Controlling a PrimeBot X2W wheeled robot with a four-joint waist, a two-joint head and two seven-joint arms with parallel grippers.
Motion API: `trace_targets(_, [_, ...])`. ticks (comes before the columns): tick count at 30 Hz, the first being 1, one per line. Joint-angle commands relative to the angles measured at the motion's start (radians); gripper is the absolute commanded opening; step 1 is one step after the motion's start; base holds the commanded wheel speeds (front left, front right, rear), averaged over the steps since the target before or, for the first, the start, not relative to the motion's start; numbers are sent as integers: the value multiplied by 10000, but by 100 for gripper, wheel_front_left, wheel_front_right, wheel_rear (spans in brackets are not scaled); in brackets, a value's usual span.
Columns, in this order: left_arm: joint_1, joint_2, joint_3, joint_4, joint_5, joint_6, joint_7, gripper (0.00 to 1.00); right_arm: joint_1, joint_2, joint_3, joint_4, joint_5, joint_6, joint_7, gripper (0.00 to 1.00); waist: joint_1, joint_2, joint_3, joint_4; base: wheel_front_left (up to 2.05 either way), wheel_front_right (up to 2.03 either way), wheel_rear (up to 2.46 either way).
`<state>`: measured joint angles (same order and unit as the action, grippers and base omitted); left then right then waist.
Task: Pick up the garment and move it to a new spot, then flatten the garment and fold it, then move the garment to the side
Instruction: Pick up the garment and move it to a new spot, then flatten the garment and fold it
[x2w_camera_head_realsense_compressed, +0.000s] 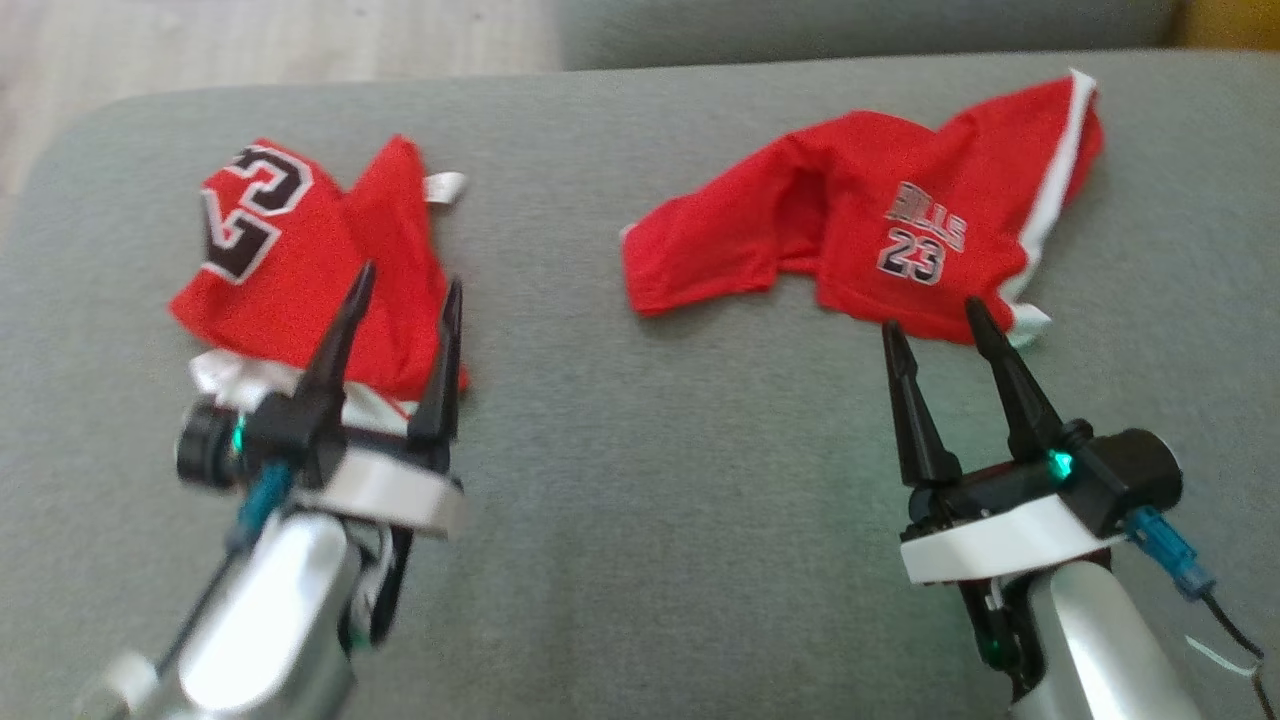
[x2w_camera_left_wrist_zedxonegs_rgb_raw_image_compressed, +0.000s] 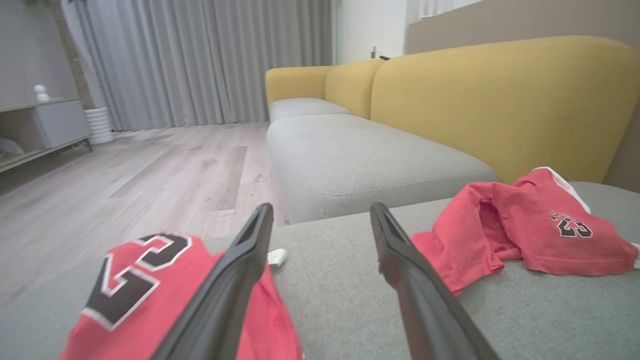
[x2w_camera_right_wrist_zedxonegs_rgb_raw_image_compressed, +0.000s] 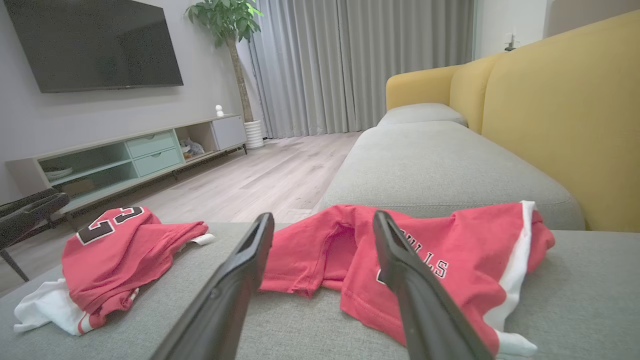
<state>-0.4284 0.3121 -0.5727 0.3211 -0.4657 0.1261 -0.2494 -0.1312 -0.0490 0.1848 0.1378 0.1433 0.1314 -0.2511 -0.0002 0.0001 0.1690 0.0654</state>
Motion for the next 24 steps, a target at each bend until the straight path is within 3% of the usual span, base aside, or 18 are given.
trace_targets(1, [-93,115,563,-487,112,106,-120,100,-56,-12,156,-245,-100,-7,-107,100,2,-1,-190,321,0,0,0])
trace_targets(4, [618,-194,916,-965,391,184,-122,100,3,-12,30,-175,-225,-7,-107,100,2,-1,-162,524,0,0,0])
trace_targets(13, [999,-946,1272,-1195,1291,-336,-123,100,-584,-12,225,526,-160,-7,-107,100,2,-1,241,1121,0,0,0])
trace_targets(24, [793,-1626,1717,-854,1873,-957,-123,100,-3155,-12,163,4885,1401,-7,347,100,2,-1,977,1749,0,0,0])
